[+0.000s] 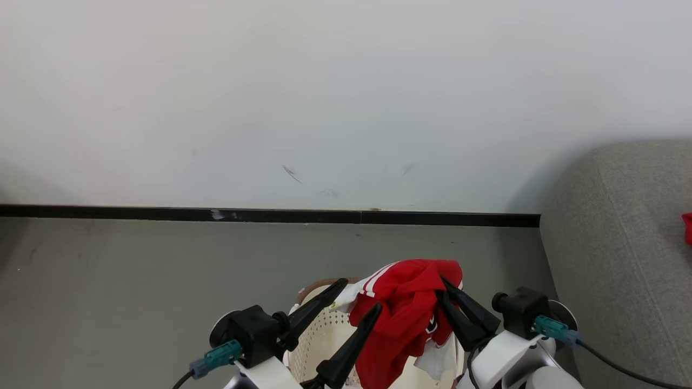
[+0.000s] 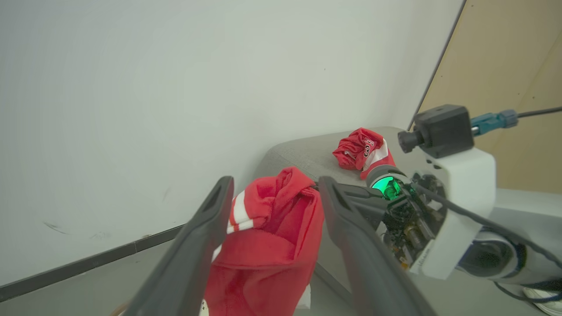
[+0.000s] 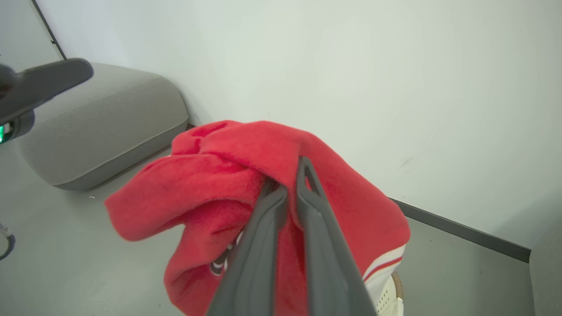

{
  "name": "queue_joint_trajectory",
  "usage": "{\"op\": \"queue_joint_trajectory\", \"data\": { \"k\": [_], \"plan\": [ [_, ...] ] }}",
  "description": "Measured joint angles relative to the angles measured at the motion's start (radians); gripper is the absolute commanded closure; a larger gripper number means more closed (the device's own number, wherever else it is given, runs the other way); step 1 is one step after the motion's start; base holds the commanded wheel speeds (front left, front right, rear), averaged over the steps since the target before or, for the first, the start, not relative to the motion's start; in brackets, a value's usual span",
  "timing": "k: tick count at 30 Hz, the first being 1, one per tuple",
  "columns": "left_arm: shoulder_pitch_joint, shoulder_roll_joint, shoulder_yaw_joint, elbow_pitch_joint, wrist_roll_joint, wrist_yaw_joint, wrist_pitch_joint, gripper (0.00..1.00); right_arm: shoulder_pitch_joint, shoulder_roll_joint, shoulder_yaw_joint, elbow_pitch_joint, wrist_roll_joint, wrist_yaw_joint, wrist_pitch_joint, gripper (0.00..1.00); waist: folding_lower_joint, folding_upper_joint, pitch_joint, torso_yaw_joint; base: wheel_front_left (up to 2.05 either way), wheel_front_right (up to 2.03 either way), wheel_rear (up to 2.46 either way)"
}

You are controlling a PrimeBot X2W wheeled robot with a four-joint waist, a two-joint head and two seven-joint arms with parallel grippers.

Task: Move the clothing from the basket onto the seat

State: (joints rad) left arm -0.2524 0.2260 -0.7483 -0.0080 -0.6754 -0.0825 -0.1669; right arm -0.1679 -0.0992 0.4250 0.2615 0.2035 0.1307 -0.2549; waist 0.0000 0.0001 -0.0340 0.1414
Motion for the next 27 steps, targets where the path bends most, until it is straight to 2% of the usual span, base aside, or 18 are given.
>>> {"op": "queue_joint_trajectory", "data": {
  "k": [27],
  "plan": [
    [0.015, 0.011, -0.008, 0.029, 0.01, -0.019, -0.047, 0.0, 0.021, -0.012, -0.109, -0.054, -0.021, 0.0, 0.0, 1.0, 0.0, 0.0, 0.016, -0.105, 0.0, 0.0, 0.0]
  ]
}}
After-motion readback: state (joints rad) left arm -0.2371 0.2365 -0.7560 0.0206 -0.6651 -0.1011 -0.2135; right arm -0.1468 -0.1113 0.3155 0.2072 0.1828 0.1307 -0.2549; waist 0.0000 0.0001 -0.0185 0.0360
